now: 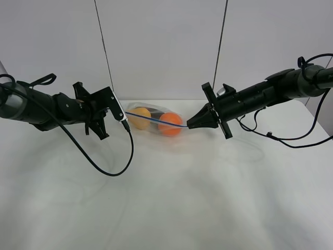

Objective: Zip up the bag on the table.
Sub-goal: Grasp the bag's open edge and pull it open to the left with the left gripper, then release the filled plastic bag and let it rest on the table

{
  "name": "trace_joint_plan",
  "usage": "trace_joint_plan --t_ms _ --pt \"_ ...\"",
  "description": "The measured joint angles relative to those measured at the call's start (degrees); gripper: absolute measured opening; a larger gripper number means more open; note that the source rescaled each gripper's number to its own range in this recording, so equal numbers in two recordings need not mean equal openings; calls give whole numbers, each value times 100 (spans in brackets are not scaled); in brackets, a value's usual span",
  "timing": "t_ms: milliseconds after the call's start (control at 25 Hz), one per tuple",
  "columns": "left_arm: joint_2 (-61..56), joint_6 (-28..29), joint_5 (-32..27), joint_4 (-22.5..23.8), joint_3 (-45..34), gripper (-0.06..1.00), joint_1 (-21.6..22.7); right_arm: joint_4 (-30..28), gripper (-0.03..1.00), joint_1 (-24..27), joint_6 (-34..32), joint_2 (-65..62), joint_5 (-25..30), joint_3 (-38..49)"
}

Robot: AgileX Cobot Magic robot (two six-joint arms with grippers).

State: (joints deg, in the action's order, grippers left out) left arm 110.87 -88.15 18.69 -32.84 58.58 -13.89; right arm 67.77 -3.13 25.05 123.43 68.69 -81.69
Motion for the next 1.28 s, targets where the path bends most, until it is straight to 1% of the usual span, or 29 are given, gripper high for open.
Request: trace_joint_plan --t_ms 160,360,680,760,800,880,920,1000,1040,1080,1120,1160,1280 --pt "0 0 5 0 0 0 42 -6 0 0 0 0 0 0" --pt "0 0 14 0 0 0 242 10 0 0 0 0 12 0" --pt "0 6 10 0 0 0 253 25 0 -4 0 0 12 -5" --pt "0 102 10 0 0 1 253 25 0 -4 0 0 12 -5" --pt "0 196 10 0 0 4 253 25 0 -4 0 0 12 -5" --pt "0 437 114 -6 0 19 316 -80 0 -4 0 0 31 -5" --pt "0 584 157 -12 0 33 357 -105 0 1 0 0 30 -5" --pt "0 875 204 -24 0 67 467 -141 0 1 0 0 36 -5" --pt "0 981 219 -24 0 78 515 -146 0 1 0 0 37 -5" --pt "0 1069 225 -37 0 86 575 -146 0 1 0 0 37 -5" --pt "0 1134 231 -65 0 91 636 -146 0 1 0 0 37 -5" --pt "0 1221 231 -97 0 94 699 -152 0 1 0 0 37 -5" --pt "0 1614 231 -414 0 98 872 -152 0 1 0 0 37 -5"
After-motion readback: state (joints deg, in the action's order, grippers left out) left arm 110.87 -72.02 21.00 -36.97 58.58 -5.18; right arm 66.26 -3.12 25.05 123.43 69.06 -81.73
